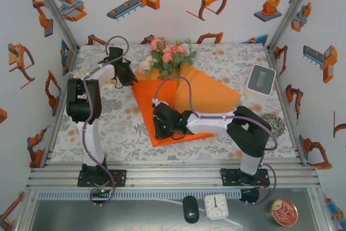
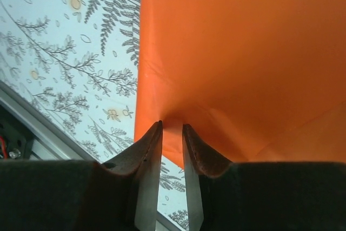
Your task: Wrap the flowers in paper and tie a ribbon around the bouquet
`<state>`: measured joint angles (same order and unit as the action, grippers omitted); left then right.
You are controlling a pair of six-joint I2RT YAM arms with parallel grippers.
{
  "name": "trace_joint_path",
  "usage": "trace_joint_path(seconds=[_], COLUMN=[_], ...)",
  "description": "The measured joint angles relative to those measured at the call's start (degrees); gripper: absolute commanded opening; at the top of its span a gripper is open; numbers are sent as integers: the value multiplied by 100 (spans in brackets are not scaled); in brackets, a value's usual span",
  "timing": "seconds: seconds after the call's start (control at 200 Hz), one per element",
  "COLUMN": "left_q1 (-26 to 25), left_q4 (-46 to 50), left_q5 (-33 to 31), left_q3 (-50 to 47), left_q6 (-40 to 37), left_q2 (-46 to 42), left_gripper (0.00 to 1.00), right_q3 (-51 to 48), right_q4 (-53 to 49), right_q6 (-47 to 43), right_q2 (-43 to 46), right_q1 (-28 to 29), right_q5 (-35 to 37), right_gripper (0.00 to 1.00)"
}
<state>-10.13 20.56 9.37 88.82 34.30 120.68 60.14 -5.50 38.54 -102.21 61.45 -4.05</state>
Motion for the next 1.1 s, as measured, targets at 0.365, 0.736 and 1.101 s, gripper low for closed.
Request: trace_joint_path(seconds=[0.365, 0.736, 1.101], left_q1=[-861, -1469, -529], left_q4=[79, 503, 367], left_q5=[-118, -417, -496], left_q3=[-2096, -3071, -1674], left_q6=[426, 595, 448], left_q2=[-2710, -2264, -1084], left_gripper=[16, 0, 11], right_q3=[-48, -417, -730], right_q4=[529, 953, 1259], right_q6=[396, 662, 623], right_q2=[575, 28, -181], right_q1=[-306, -496, -496], right_q5=[0, -741, -1381], right_gripper=[22, 3, 2])
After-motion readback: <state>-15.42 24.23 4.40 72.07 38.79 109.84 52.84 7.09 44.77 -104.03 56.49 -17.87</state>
